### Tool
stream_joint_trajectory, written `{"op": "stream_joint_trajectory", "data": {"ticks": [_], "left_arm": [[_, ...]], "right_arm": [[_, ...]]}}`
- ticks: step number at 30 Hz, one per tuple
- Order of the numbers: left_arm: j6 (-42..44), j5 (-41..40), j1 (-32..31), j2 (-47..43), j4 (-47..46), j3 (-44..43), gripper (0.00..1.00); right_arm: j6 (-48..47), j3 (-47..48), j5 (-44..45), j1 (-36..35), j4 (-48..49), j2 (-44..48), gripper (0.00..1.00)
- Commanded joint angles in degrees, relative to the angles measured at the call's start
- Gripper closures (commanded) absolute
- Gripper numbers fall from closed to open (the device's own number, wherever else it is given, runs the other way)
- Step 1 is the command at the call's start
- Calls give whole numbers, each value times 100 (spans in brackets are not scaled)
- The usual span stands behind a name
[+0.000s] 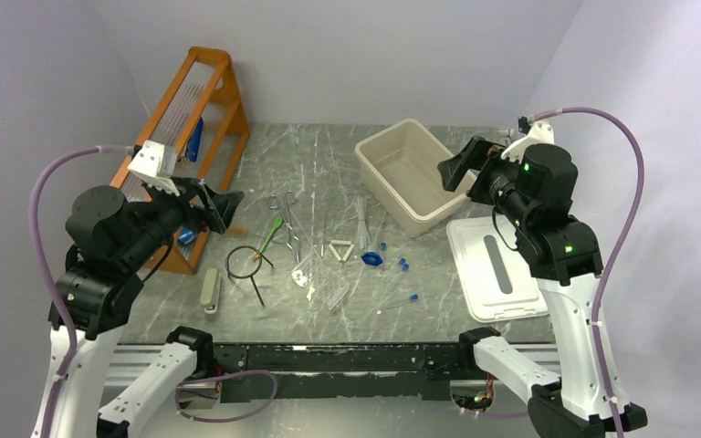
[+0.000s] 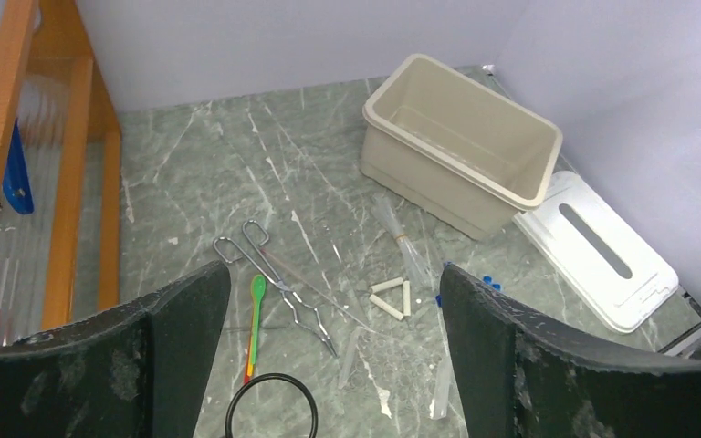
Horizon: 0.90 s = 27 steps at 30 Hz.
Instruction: Organize the chemistry lab equipment
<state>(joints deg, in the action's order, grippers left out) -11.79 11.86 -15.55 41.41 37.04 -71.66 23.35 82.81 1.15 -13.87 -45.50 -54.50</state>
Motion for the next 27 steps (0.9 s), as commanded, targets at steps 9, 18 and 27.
{"op": "stream_joint_trajectory", "data": {"ticks": [9, 18, 27], "left_arm": [[-392, 469, -63, -599, -383, 184, 3], [-760, 941, -70, -749, -529, 180, 6], [-919, 446, -75, -474, -751, 274, 11]], "right_arm": [[-282, -452, -874, 116, 14, 103, 0], [-122, -1869, -2742, -209, 1340, 198, 9], [671, -2341, 215, -3534, 2184, -642, 17]]}}
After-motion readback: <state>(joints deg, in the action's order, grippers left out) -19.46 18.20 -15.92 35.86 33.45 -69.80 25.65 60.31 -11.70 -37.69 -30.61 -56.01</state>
